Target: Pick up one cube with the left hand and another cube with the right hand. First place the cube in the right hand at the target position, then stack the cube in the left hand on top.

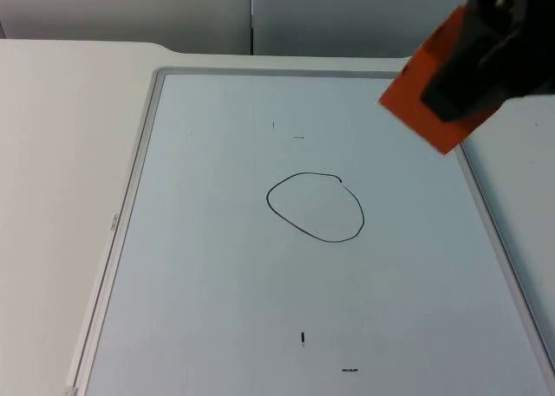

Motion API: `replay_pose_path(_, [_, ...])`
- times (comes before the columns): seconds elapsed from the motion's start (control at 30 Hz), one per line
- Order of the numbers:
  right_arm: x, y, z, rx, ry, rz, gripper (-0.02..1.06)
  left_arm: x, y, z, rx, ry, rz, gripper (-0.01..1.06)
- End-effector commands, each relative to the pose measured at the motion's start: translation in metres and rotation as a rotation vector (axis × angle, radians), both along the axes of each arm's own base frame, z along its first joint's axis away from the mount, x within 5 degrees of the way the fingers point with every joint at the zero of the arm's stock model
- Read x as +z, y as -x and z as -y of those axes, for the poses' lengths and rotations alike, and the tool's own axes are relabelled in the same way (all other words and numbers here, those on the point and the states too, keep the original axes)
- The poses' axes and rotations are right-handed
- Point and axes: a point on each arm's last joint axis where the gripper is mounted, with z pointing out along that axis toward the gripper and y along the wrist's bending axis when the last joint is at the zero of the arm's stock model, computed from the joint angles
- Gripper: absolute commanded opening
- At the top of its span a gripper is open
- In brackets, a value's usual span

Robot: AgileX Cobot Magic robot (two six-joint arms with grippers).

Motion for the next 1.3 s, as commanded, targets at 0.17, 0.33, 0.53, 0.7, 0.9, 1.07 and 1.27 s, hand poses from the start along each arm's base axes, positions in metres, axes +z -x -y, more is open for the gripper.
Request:
replay_pose_path(0.17, [0.042,0.027,0.025,-0.11,-0.152,0.074,0.0,0.001,0.001,0.0,-0.005,0.015,0.014,0.19])
replay_pose_path(0.33, [0.066,0.047,0.044,-0.123,-0.232,0.148,0.0,0.001,0.001,0.0,-0.004,0.013,0.013,0.19])
replay_pose_path(0.53, [0.084,0.061,0.072,-0.307,-0.284,0.221,0.0,0.001,0.001,0.0,-0.005,0.014,0.012,0.19])
replay_pose_path(0.7, [0.073,0.051,0.072,-0.355,-0.225,0.234,0.0,0.001,0.001,0.001,-0.005,0.02,0.009,0.19])
replay_pose_path(0.9, [0.045,0.025,0.046,-0.339,-0.194,0.203,0.0,0.001,0.001,0.001,-0.005,0.02,0.009,0.19])
replay_pose_path(1.07, [0.022,-0.004,0.017,-0.32,-0.17,0.162,0.0,0.001,0.001,0.001,-0.006,0.023,0.009,0.19])
replay_pose_path(1.27, [0.002,-0.04,-0.015,-0.313,-0.109,0.118,0.0,0.001,0.001,0.001,-0.006,0.023,0.009,0.19])
